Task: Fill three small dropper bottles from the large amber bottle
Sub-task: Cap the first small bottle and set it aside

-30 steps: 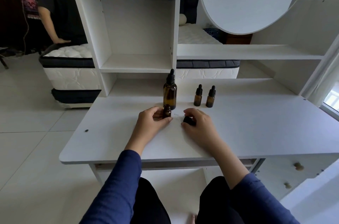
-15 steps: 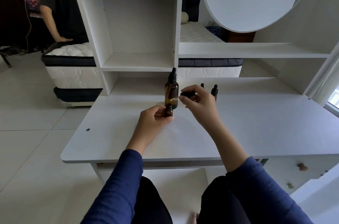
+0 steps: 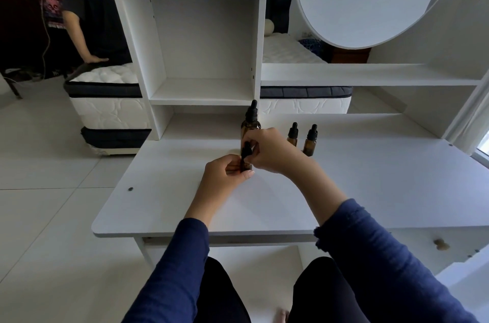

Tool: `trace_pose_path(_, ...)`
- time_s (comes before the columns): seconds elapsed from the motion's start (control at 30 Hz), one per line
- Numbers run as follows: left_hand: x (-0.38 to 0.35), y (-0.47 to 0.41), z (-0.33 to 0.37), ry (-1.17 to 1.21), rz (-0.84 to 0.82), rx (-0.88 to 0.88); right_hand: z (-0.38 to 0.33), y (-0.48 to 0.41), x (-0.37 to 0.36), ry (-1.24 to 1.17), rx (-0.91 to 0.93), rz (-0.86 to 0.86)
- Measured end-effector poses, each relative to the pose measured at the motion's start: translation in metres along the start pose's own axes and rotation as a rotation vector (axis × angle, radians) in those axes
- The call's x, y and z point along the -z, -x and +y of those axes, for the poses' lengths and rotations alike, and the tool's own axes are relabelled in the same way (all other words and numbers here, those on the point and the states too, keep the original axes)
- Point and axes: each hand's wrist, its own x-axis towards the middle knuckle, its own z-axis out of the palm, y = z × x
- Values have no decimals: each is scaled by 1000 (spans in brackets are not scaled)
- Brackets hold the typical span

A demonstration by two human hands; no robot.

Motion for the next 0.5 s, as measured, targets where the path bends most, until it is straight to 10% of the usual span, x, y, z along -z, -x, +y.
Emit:
trace_pose_path(0.23, 0, 2, 2, 12, -7, 3, 2, -1, -7, 101, -66, 35)
trace_pose_path(0.5, 1, 3, 5, 13, -6, 43, 12, 12, -22, -334, -15, 207)
